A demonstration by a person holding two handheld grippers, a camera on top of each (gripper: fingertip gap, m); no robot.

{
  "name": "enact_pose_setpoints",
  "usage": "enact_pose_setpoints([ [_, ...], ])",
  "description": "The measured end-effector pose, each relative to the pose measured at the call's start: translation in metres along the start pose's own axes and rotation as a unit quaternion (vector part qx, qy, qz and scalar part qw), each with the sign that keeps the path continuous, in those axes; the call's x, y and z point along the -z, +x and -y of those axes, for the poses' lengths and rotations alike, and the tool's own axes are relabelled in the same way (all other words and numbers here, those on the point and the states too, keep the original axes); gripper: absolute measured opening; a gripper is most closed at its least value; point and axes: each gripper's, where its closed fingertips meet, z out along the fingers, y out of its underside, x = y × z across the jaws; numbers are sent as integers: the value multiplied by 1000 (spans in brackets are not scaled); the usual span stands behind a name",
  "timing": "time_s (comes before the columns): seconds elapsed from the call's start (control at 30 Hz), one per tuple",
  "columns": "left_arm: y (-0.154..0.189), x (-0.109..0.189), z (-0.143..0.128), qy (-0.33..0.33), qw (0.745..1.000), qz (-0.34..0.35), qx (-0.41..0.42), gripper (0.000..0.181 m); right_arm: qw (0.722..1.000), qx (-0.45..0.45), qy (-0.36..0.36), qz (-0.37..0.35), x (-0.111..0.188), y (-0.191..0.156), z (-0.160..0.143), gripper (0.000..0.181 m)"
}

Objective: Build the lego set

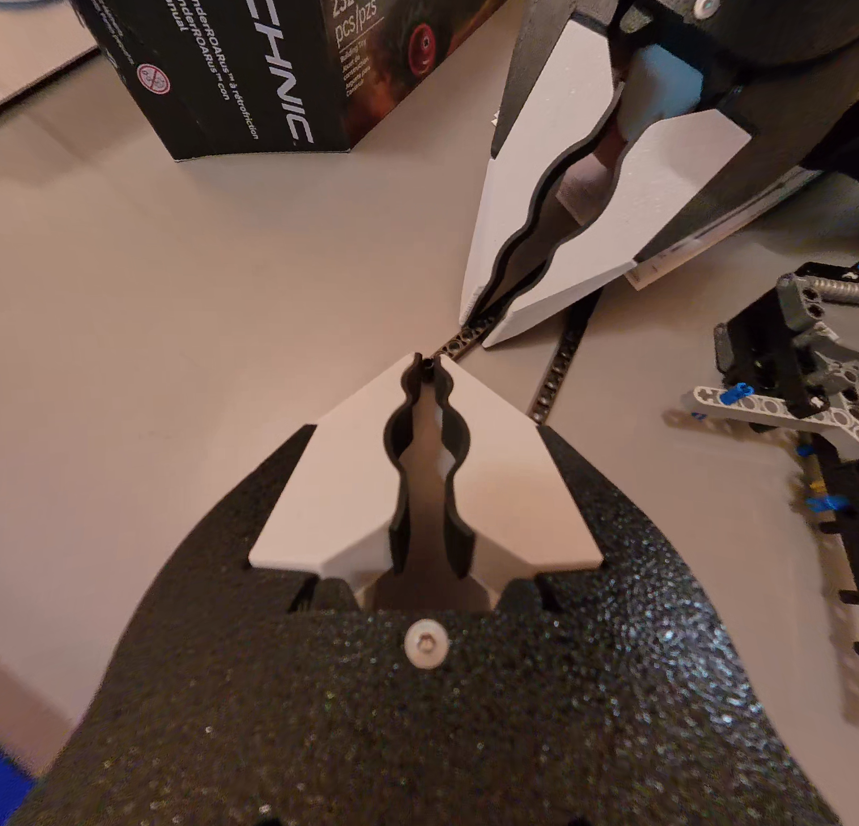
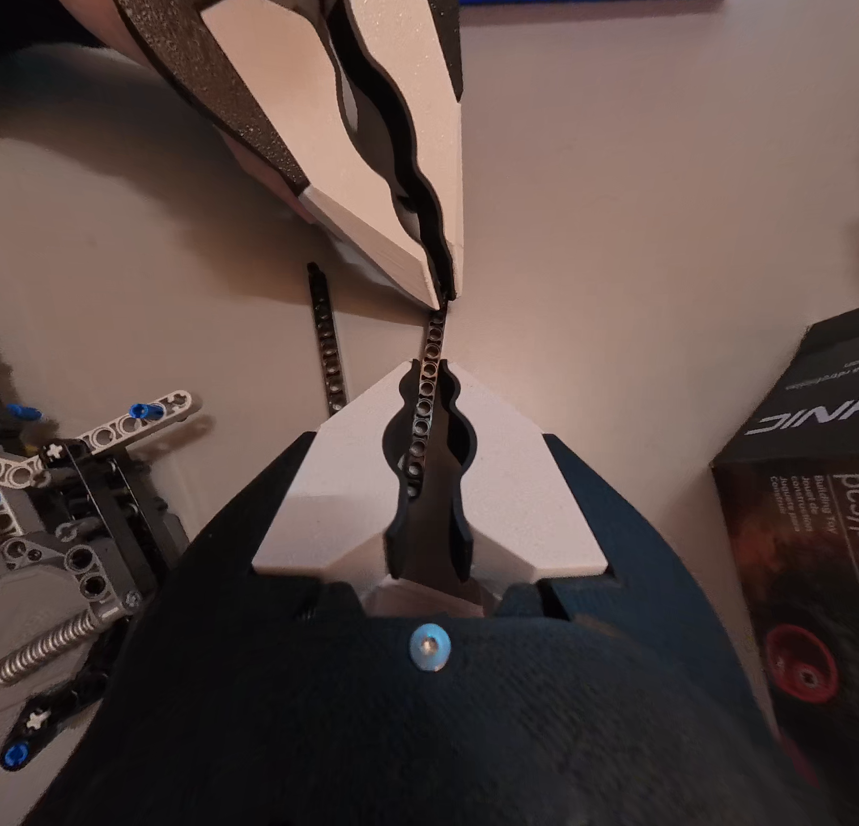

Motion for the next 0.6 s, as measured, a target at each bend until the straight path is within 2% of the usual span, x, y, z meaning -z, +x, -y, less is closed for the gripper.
enact_pose_setpoints([
  [0.1,-1,1,0,-6,1000,14,-15,1,1000,-14,11,5,-1,2,0,5],
  [0.2,-3,3,1,15,999,31,20,1,1000,8,0,-11,-2,2,1,6],
  [0.23,-3,4,0,16,999,40,0,1,1000,5,-2,-11,-3,2,1,6],
  [0.3,-3,6,-1,1,985,85,-147,2,1000,9,-4,-12,-3,2,2,6],
  [0.33,-3,7,-1,-13,978,100,-180,2,1000,17,-6,-14,-3,1,2,7],
  [0.4,-3,8,-1,-23,982,100,-157,2,999,24,-14,-19,-3,1,2,7],
  [0.5,-2,8,0,-11,994,78,-72,1,999,30,-21,-22,-4,1,2,6],
  [0.53,-2,8,0,-11,992,84,-98,1,999,31,-22,-23,-4,1,2,7],
  [0.6,-2,9,-1,-30,963,118,-239,2,999,34,-23,-22,-4,1,2,7],
])
